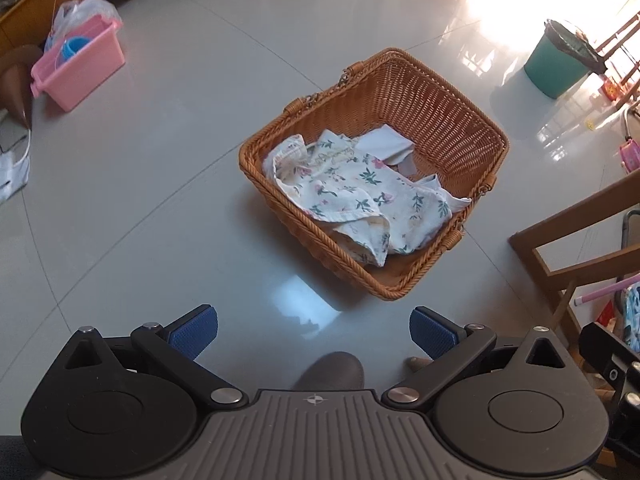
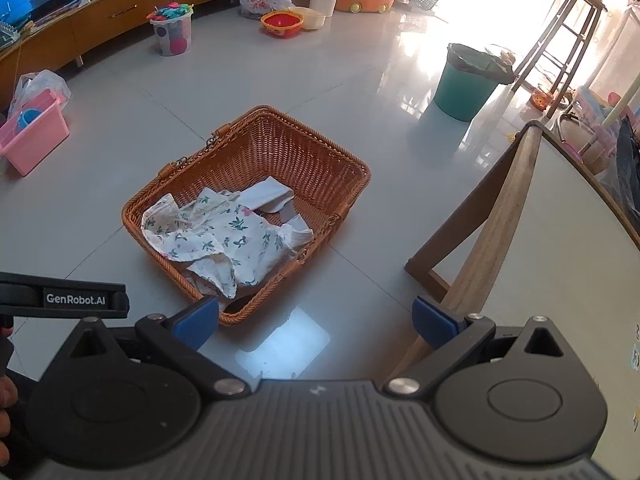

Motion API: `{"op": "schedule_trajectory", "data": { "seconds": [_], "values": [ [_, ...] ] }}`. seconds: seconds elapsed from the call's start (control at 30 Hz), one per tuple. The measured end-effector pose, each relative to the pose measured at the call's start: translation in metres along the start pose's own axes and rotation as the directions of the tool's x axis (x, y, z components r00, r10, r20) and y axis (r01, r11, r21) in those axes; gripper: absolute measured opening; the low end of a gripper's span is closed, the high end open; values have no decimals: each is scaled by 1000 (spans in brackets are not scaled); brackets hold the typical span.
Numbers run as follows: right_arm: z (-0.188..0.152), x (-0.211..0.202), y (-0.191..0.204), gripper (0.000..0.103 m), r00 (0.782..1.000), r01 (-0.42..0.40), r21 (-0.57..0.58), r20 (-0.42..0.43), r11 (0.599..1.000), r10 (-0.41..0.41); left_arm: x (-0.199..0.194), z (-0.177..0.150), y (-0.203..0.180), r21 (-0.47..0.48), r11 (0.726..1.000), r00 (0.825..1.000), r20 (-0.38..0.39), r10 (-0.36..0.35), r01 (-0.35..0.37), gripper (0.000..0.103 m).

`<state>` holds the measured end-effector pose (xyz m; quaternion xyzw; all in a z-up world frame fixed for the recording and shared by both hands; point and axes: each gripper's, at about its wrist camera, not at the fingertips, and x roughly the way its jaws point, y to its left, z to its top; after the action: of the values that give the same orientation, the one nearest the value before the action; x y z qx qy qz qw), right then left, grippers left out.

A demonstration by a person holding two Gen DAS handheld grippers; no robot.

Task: Fold clothes

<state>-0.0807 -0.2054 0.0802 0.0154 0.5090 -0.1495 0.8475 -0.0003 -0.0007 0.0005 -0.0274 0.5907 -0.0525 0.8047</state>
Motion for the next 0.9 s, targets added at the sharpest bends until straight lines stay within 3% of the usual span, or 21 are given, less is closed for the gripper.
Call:
{"op": "schedule_trajectory", "data": {
  "seconds": [0.2, 0.3, 0.37, 0.9],
  "values": [
    [-3, 2, 1, 103, 1000, 7, -12, 11, 1000, -6, -3, -12, -17, 65, 997, 997, 62, 45, -49, 103],
    [-5, 3, 7, 103, 1000, 10, -22, 16, 1000, -10, 2, -9, -27, 64, 996, 998, 25, 53, -54, 103],
    [-1, 8, 4, 103, 1000, -8, -26, 1, 1000, 8, 3, -1, -12, 29, 999, 1000, 1, 27, -27, 103],
    [0, 15, 9, 103, 1000, -24, -48, -12, 999, 24, 11, 3, -7, 16, 1000, 1000, -20, 22, -21, 103]
  ]
}}
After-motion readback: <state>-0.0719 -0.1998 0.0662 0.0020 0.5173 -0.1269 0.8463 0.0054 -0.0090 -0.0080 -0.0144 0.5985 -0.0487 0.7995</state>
